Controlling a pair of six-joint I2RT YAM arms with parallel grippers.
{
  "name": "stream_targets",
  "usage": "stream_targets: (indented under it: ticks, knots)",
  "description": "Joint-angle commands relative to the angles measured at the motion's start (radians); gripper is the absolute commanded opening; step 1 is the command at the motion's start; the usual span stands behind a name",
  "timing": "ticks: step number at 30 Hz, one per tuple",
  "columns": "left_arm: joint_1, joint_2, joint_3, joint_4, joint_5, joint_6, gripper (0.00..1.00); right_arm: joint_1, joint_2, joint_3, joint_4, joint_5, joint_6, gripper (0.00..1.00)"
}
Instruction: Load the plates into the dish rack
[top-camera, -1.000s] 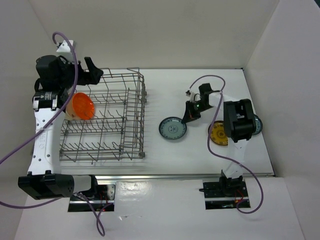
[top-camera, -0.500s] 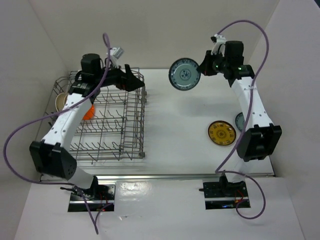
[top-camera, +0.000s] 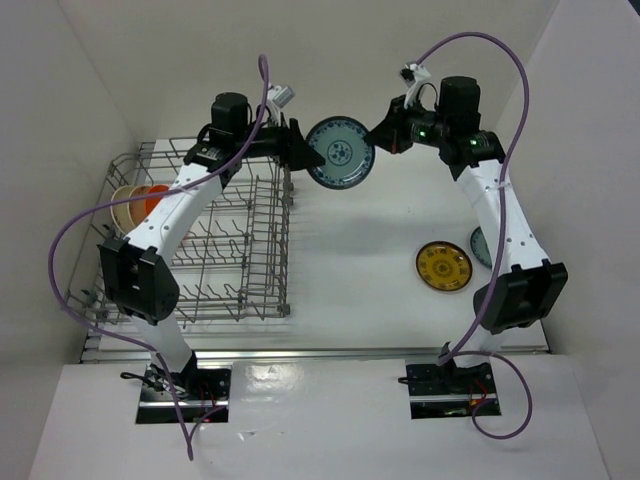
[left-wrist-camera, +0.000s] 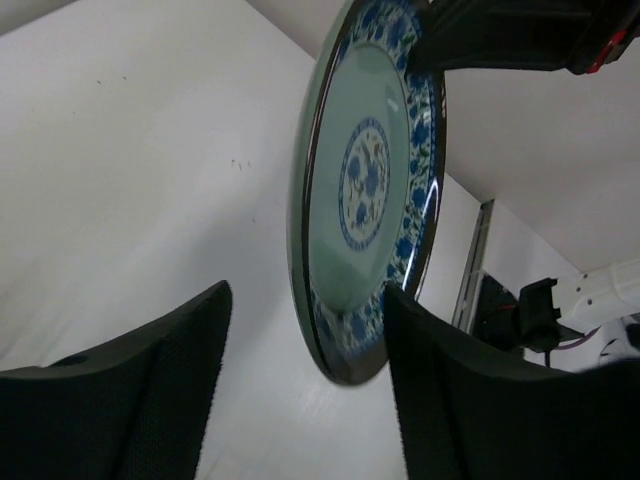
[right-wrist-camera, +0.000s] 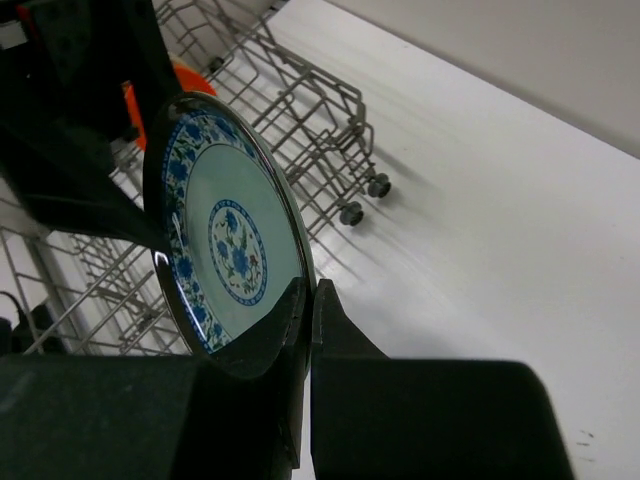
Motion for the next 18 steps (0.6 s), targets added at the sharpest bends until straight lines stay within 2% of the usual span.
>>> stream_targets:
  ticks: [1, 2, 3, 5, 6, 8, 9, 12, 13, 17, 18]
  knots:
    - [-0.015, 0.008, 0.056, 0.075, 0.019, -0.007, 0.66, 0.027, -0.053, -0.011, 0.073, -0.072, 0.018, 0.0]
    - [-0.015, 0.02, 0.056, 0.075, 0.007, -0.007, 0.6, 0.043, -0.053, -0.011, 0.064, -0.063, 0.007, 0.0]
    - [-0.024, 0.02, 0.07, 0.05, -0.009, -0.007, 0.39, 0.043, -0.053, -0.011, 0.064, -0.045, 0.007, 0.0]
    - [-0.025, 0.02, 0.082, 0.032, -0.032, -0.007, 0.11, 0.052, -0.053, -0.011, 0.032, -0.026, -0.011, 0.0]
    - [-0.025, 0.02, 0.095, 0.021, -0.047, -0.007, 0.0, 0.052, -0.053, -0.011, 0.032, -0.008, -0.011, 0.01]
    - [-0.025, 0.02, 0.105, -0.013, -0.087, 0.019, 0.0, 0.052, -0.062, -0.041, 0.019, 0.059, -0.024, 0.12]
    - [-0.025, 0.02, 0.106, -0.026, -0.102, 0.028, 0.0, 0.052, -0.062, -0.057, 0.019, 0.085, -0.024, 0.32]
    - [-0.006, -0.029, 0.106, -0.063, -0.179, 0.048, 0.0, 0.043, -0.1, -0.138, 0.03, 0.217, -0.024, 0.64]
    - [0.021, -0.044, 0.106, -0.077, -0.2, 0.048, 0.0, 0.023, -0.11, -0.156, 0.03, 0.26, -0.01, 0.77]
    - [0.119, -0.17, 0.04, -0.077, -0.245, 0.016, 0.0, -0.072, -0.157, -0.256, 0.041, 0.312, 0.069, 0.91]
    - [0.138, -0.195, 0.024, -0.077, -0.265, 0.016, 0.0, -0.089, -0.169, -0.269, 0.03, 0.338, 0.085, 0.91]
